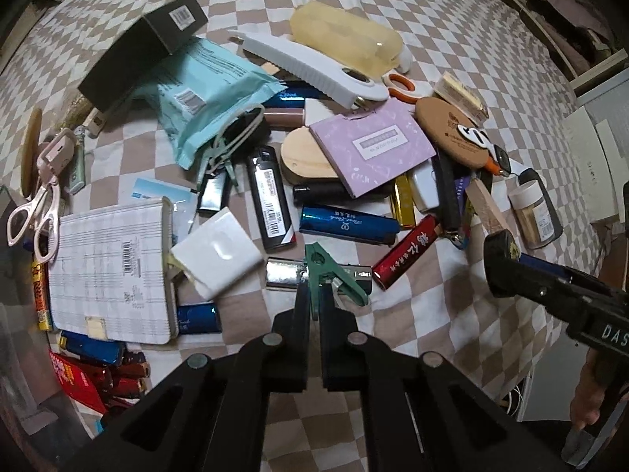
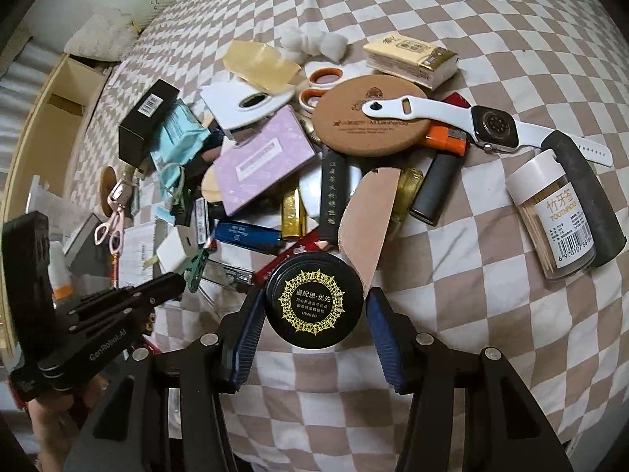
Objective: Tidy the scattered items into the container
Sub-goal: 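Close the right gripper on the black round tin, then lift the black tin with the right gripper toward the clear box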
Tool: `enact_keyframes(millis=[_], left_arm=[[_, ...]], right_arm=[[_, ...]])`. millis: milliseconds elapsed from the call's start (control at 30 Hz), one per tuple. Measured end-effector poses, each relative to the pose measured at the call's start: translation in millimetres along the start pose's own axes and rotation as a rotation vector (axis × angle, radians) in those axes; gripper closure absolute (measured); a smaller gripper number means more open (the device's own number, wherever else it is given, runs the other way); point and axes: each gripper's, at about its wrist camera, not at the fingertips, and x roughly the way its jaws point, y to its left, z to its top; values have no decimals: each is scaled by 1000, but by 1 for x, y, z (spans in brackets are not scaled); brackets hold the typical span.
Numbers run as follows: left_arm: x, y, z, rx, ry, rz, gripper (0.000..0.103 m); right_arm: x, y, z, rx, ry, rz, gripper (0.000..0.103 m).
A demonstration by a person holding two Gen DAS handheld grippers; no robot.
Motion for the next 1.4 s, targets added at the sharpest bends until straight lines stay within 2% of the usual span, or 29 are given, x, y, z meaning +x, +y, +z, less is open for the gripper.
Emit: enact_keyframes(millis=[200, 333, 667, 900, 1133, 1400], left_arm=[[-20, 12, 3, -21, -46, -26, 98], [-26, 16, 0, -37, -64, -34, 98], [-54, 29, -11, -51, -131, -65, 98], [-81, 38, -19, -68, -199, -113, 98], [-114, 45, -28, -60, -295, -124, 98], [-142, 62, -38, -102, -375, -157, 98]], right_arm=[[-14, 8, 1, 18, -28, 51, 50], [-23, 14, 1, 30, -48, 90, 53], [-39, 33, -2, 44, -86, 159, 53], [-47, 48, -2, 42, -106, 204, 53], [-56, 67, -1, 16, -125, 252, 53], [-65, 84, 1, -7, -141, 303, 53]])
